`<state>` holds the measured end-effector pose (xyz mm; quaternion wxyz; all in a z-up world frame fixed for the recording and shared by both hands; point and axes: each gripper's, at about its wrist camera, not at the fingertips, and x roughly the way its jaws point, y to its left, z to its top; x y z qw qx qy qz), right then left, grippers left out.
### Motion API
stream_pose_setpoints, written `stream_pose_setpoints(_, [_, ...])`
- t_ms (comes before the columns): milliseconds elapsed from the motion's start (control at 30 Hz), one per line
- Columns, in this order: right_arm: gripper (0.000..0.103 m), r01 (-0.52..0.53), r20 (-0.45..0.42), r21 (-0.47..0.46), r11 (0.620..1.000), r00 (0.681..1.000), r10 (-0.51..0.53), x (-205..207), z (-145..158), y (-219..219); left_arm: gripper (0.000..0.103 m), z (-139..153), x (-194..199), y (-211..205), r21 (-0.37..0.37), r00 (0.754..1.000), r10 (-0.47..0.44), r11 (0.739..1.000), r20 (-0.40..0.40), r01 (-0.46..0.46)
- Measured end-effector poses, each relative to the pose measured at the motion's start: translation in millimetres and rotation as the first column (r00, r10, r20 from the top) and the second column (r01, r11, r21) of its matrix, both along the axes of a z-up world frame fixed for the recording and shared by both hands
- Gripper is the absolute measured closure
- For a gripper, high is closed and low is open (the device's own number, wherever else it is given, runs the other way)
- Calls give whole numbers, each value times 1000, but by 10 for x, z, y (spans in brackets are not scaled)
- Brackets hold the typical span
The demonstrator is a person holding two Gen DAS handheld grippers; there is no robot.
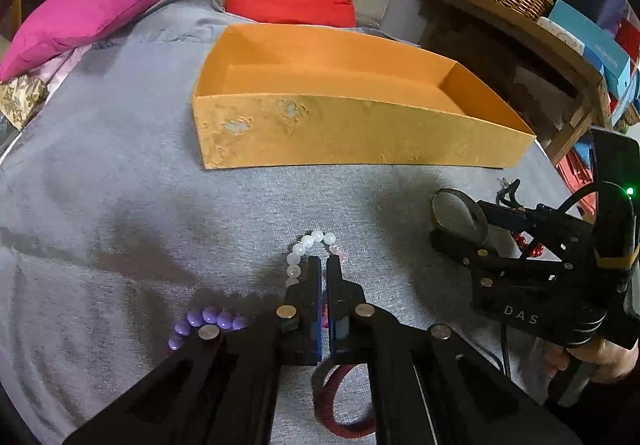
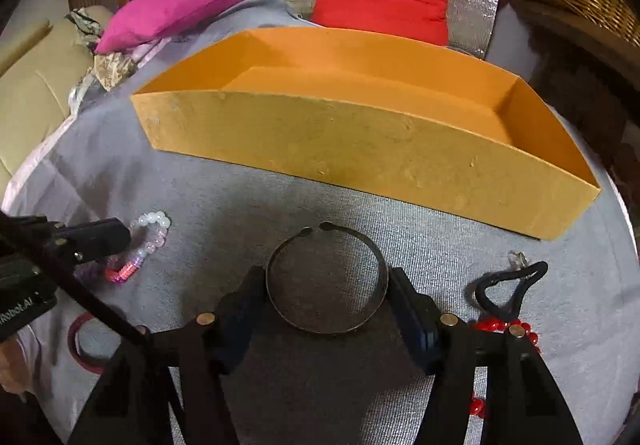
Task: Organize jewelry
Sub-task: 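Grasp the white-and-red bead bracelet with the left tool while the right tool grasps the silver bangle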
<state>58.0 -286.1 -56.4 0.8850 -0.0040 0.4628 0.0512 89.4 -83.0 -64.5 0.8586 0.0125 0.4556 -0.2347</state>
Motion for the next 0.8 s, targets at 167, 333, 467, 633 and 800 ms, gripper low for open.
stream_pose_setpoints(167, [39,10,-6,23,1000,1000,-10,-25,27,-111,65,-3,24,-30,9,1000,-8,1000,9,8])
stream_pose_setpoints(333, [39,28,-27,84,996,999,-26,-54,48,-277,56,-20,5,-109,20,999,-39,999,22,38])
stream_pose_setpoints(467, [39,36,-39,123,992,999,-32,-81,49,-339,56,-146,47,-176,46,999,-46,998,-6,46])
stream_pose_setpoints(633, [39,55,-58,179,982,997,-45,-93,54,-425,89,-167,65,-239,68,998,-60,996,19,59])
stream_pose_setpoints(800, [39,68,-70,210,975,996,-55,-123,55,-489,95,-146,52,-250,63,998,-63,996,22,61])
